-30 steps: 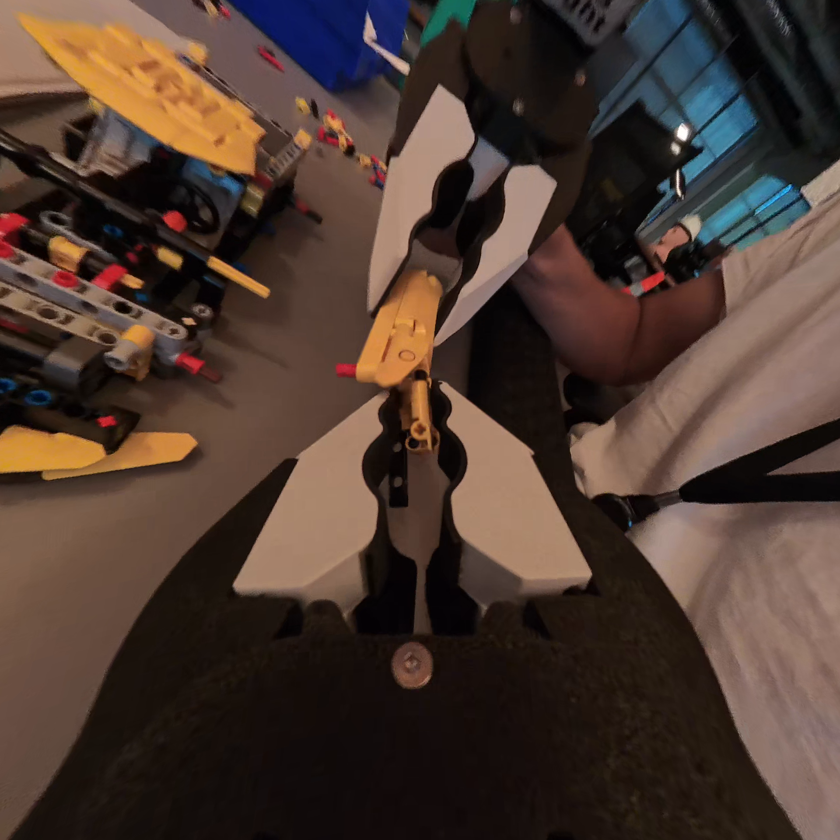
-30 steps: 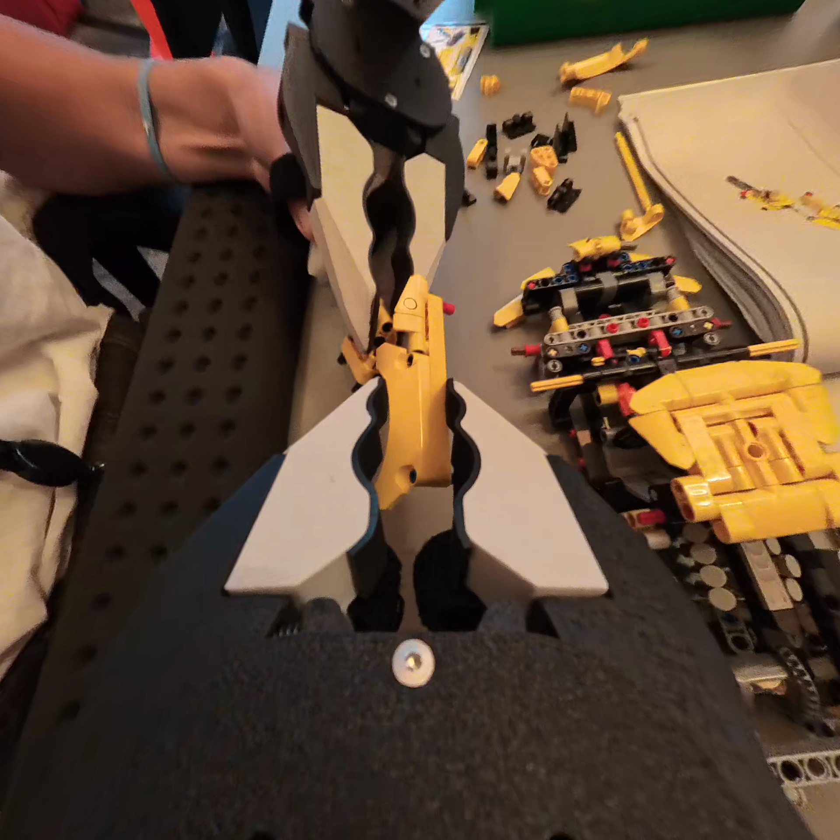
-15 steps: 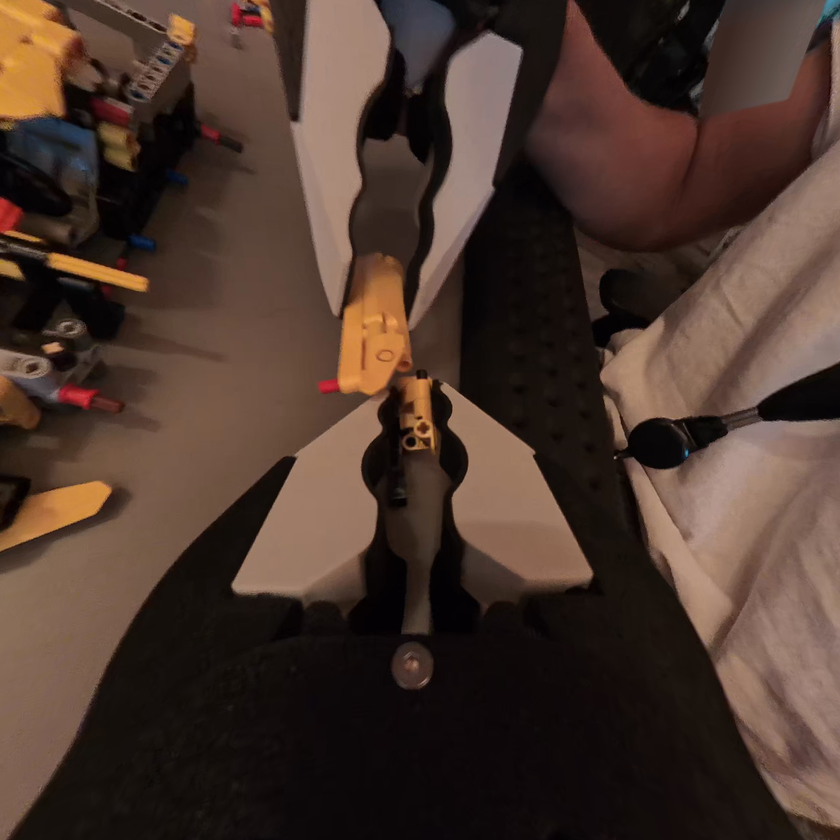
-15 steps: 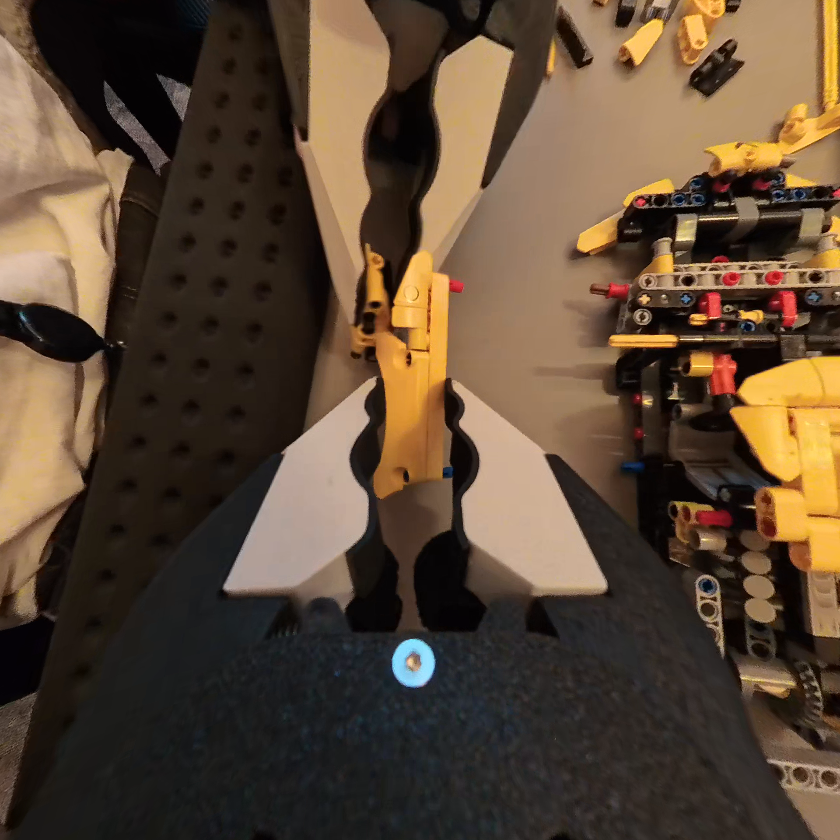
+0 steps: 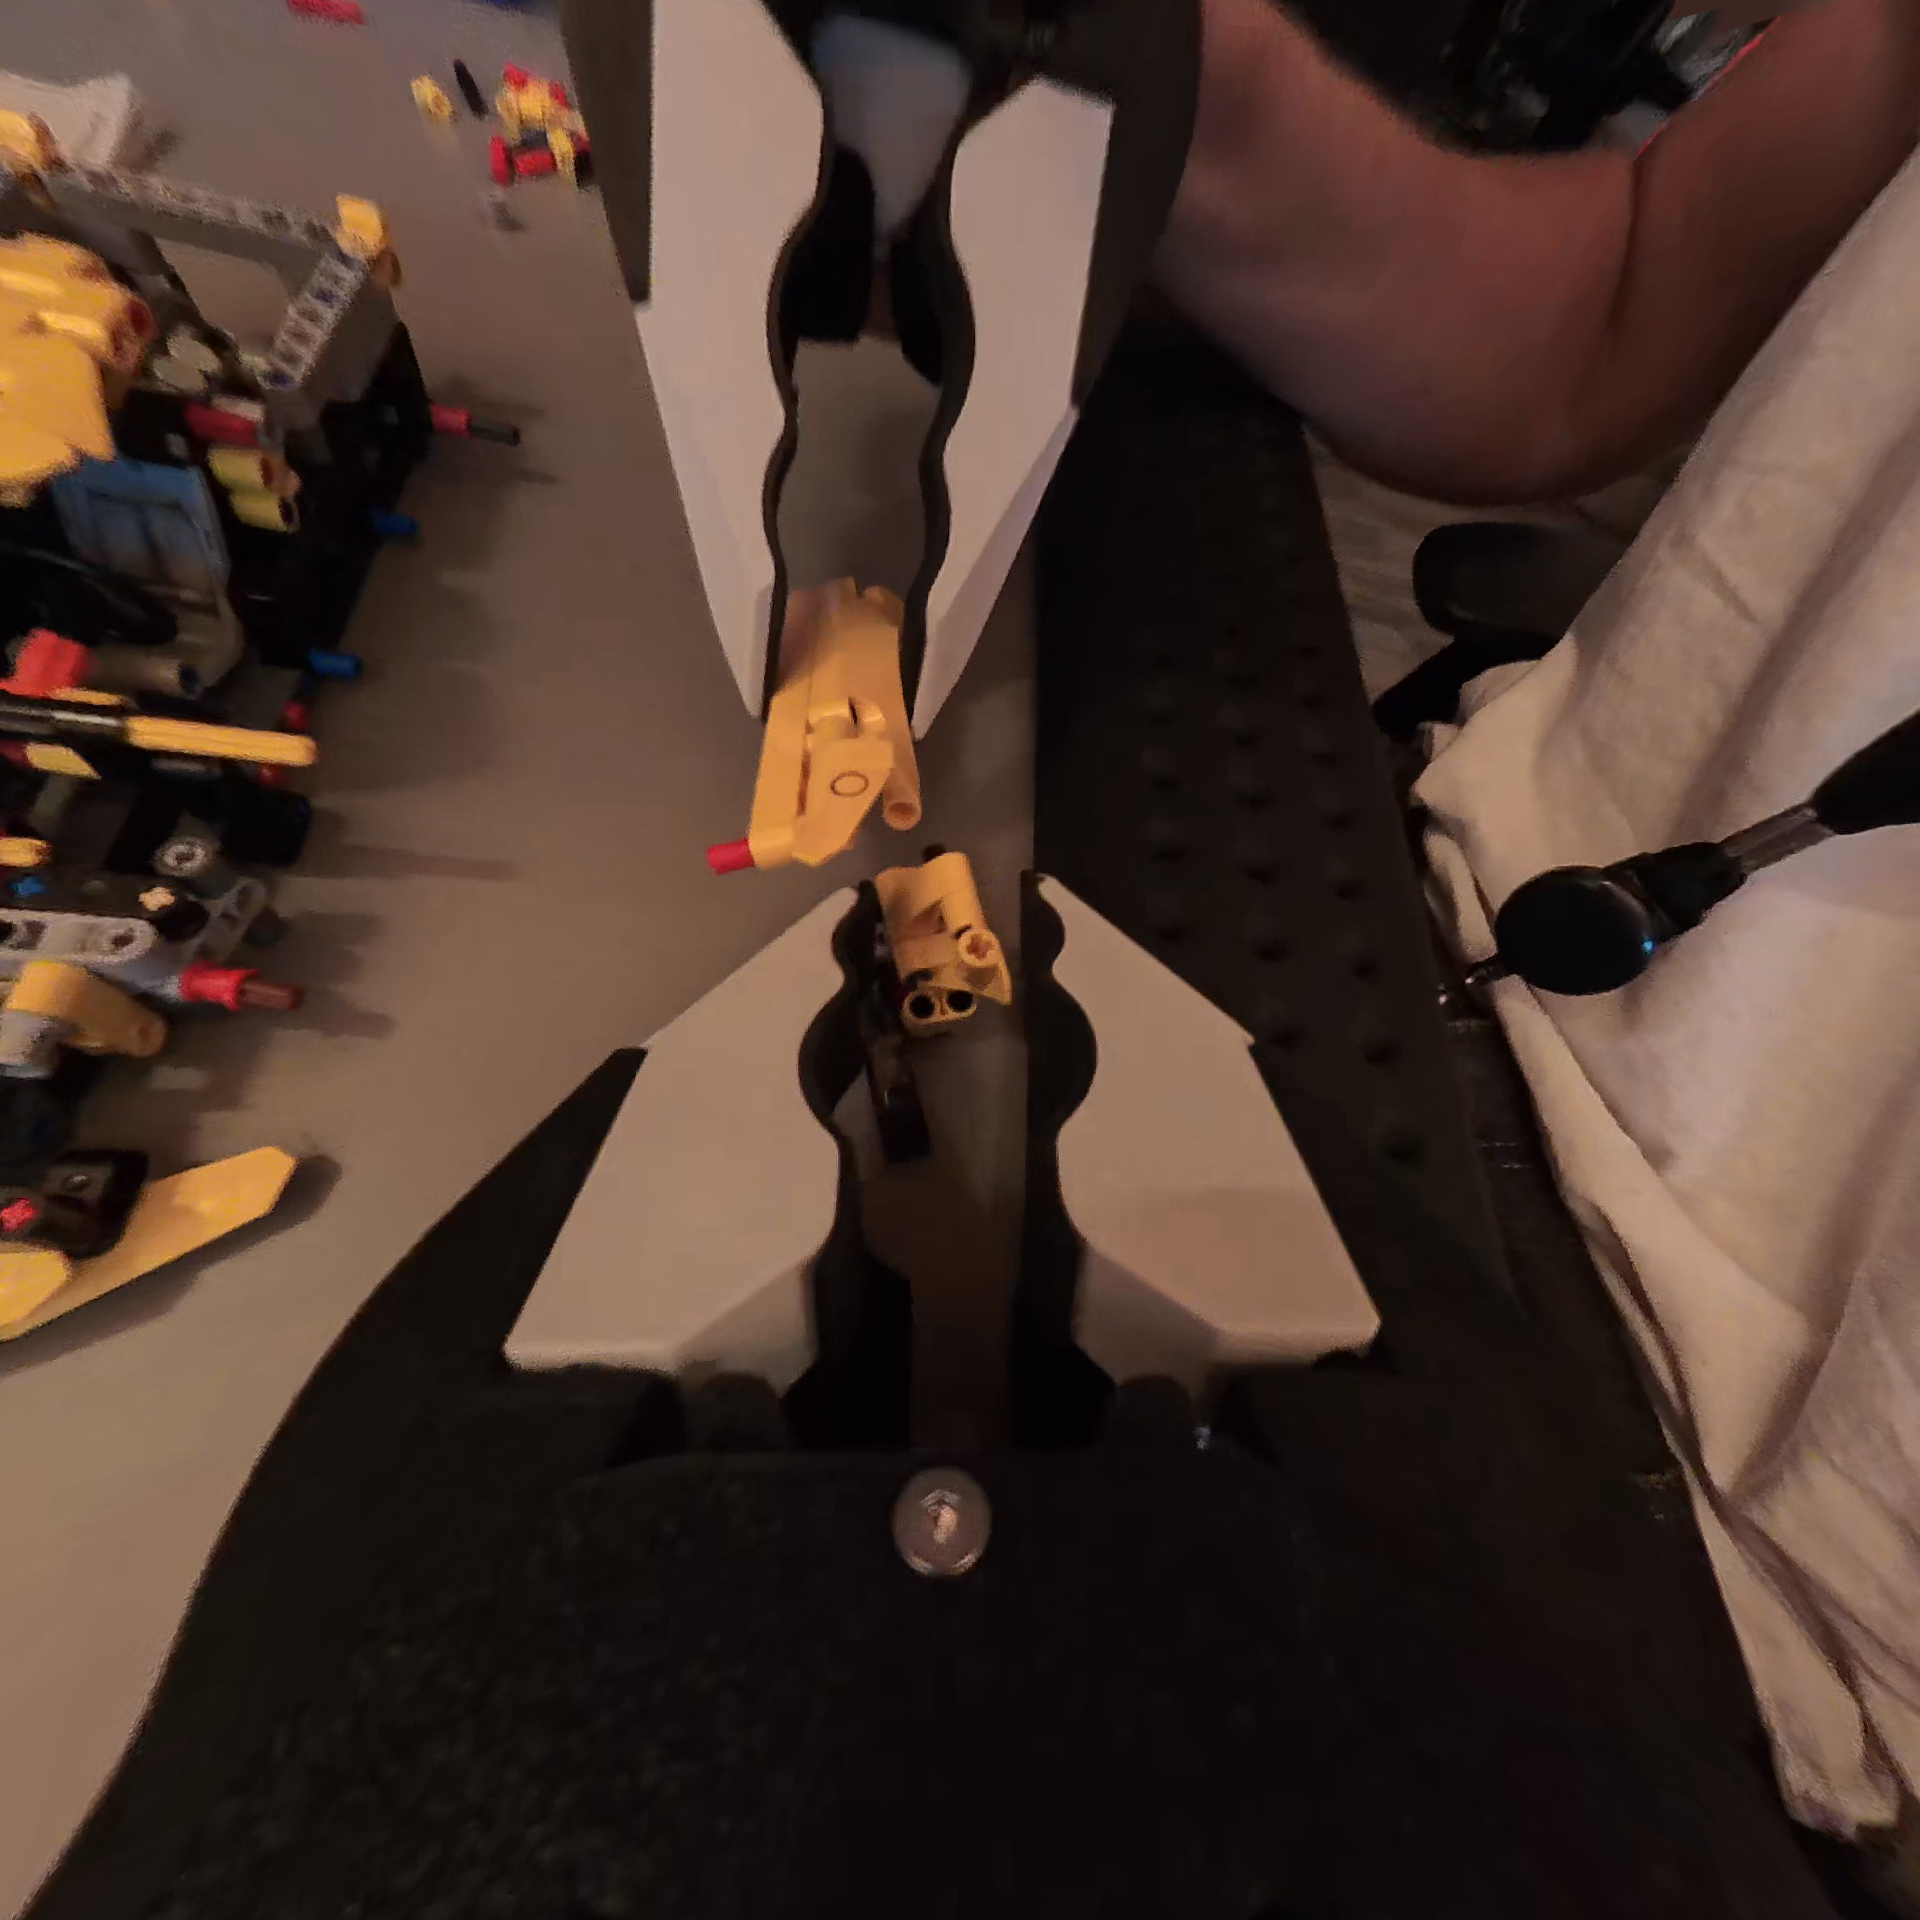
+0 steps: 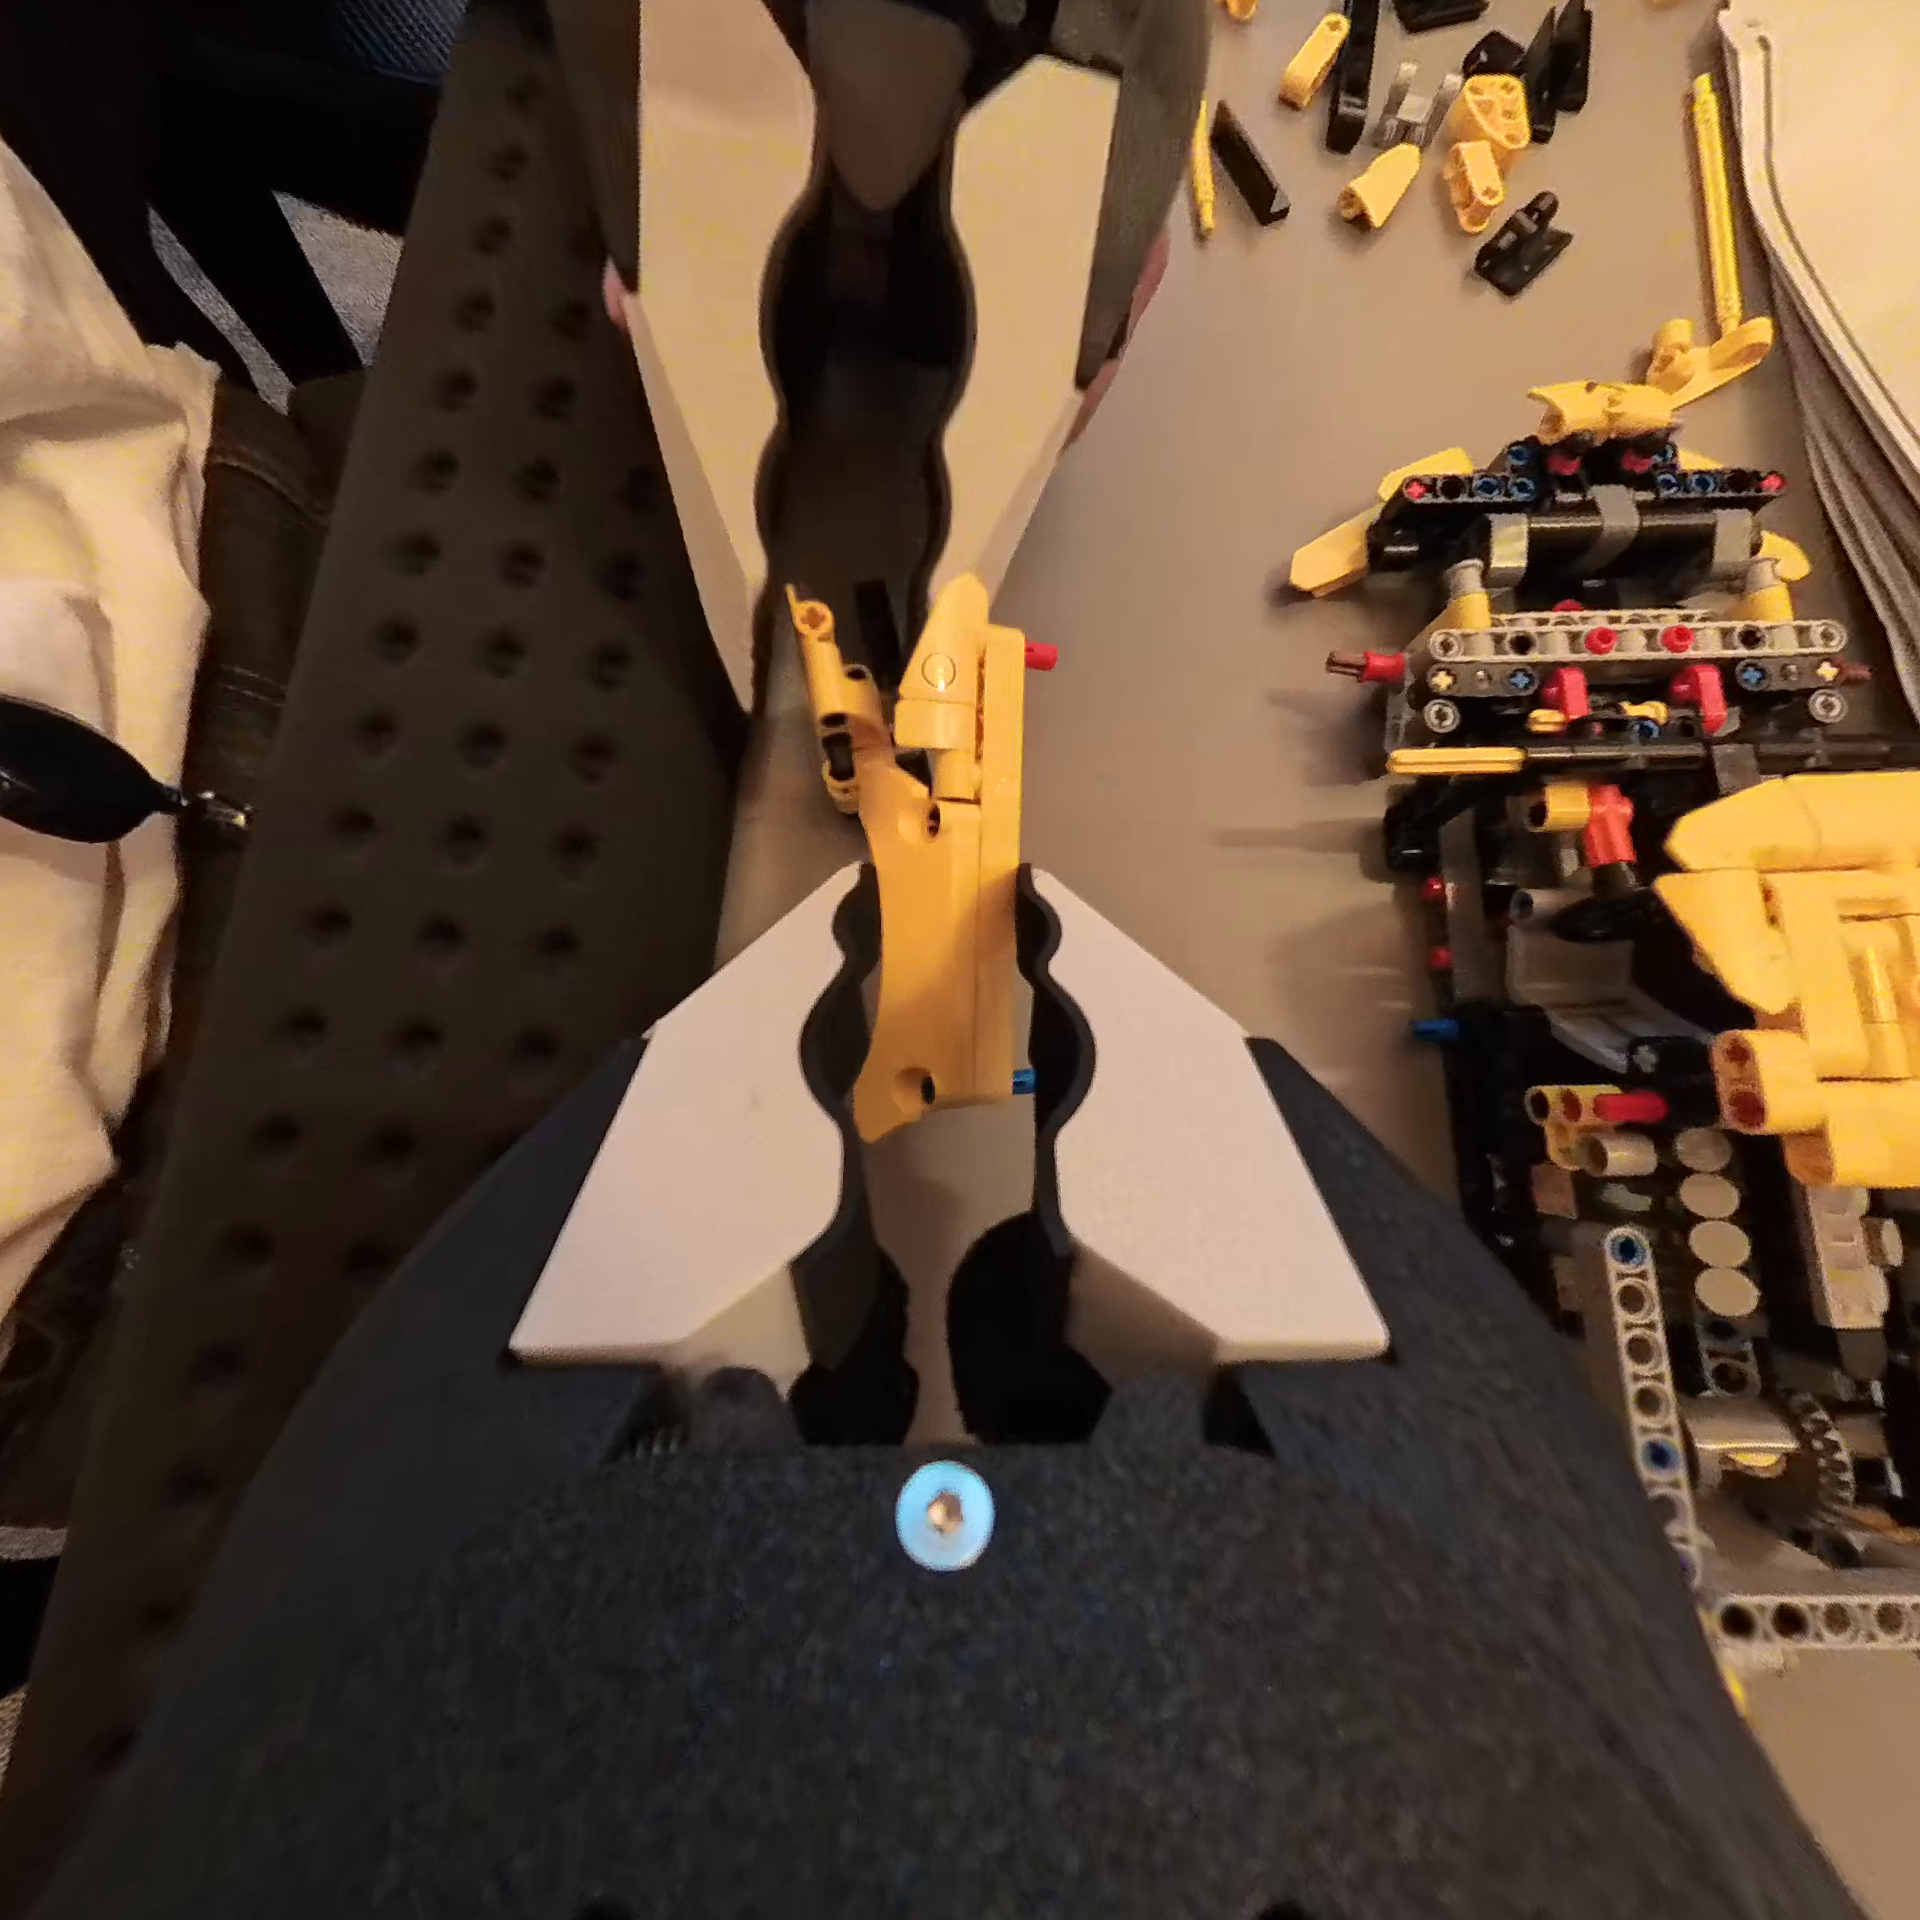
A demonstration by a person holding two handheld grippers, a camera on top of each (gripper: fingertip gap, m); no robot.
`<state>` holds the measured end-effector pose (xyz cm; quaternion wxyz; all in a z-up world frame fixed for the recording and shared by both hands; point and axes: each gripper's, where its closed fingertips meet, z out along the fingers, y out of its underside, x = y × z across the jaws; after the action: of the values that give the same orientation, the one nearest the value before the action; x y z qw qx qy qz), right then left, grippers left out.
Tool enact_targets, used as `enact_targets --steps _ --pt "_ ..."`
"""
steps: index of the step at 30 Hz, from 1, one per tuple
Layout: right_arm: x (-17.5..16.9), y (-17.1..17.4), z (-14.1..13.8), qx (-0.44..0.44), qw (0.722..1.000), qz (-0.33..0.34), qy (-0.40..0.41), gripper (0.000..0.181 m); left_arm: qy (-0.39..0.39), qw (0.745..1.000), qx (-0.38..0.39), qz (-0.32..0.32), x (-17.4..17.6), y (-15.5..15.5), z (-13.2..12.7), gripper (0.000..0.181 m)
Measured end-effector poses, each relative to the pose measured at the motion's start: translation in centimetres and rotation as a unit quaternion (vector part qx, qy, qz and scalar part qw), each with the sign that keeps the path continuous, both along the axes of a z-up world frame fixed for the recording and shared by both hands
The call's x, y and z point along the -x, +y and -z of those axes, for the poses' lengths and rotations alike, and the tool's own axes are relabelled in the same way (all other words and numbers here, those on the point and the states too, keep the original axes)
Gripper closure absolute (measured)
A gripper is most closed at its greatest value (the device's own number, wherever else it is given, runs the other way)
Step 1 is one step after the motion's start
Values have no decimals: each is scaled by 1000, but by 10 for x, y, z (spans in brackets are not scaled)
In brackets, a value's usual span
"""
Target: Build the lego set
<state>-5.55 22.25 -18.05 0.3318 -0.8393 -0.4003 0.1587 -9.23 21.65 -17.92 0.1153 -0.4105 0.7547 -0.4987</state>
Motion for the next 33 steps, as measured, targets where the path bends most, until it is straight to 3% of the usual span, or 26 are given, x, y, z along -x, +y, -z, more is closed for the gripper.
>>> enact_targets --steps 8,13,16,22,28,33 --pt "-6 1 -1 -5 1000 15 26 156 -35 999 -23 29 5 1 -3 154" --pt "-5 1 0 -8 999 18 30 156 -49 993 -104 17 -1 0 10 154" --pt "-5 2 -1 -12 999 20 29 156 -51 990 -133 2 -8 3 15 165" --pt "-7 10 -8 -41 998 41 34 156 -65 988 -134 -32 -15 15 11 166" --pt "-5 8 3 -41 998 26 -33 156 -32 996 -70 -41 -16 19 5 166" --pt "-9 12 7 -35 997 32 -60 156 -19 995 -90 -33 -16 17 13 166"
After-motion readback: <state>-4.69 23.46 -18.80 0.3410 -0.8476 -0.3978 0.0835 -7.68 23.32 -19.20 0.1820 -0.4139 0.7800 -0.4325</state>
